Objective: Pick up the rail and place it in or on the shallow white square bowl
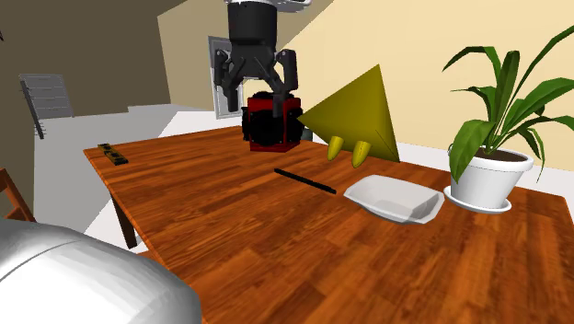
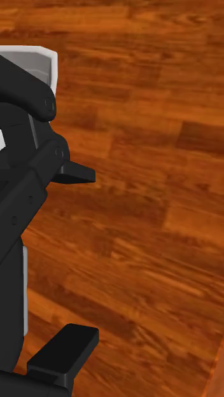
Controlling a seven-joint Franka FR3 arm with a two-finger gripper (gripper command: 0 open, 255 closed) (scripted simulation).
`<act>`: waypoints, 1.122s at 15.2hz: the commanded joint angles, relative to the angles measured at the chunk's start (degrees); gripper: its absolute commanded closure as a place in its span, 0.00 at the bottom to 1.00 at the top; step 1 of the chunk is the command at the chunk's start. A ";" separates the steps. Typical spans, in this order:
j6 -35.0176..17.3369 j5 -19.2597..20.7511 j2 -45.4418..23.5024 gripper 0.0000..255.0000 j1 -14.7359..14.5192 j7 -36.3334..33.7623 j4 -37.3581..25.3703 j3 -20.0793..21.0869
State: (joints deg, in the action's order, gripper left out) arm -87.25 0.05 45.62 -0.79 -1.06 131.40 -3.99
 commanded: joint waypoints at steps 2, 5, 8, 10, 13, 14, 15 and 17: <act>-1.41 0.75 -1.62 0.00 -0.48 2.27 -0.01 -0.83; -5.60 2.76 -6.85 0.00 -2.01 8.89 -0.54 -3.22; -9.64 4.28 -12.56 0.00 -3.52 15.35 -1.82 -5.36; -12.21 5.00 -16.57 0.00 -4.51 19.58 -3.04 -6.62; -15.81 5.65 -22.81 0.00 -5.89 25.84 -5.40 -8.22; -16.94 5.76 -24.93 0.00 -6.32 27.90 -6.32 -8.66; -18.02 5.81 -27.07 0.00 -6.75 29.94 -7.29 -9.07; -20.06 5.78 -31.38 0.00 -7.50 34.00 -9.41 -9.72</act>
State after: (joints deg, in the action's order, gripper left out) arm -105.96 5.82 16.63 -7.91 30.54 122.98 -13.24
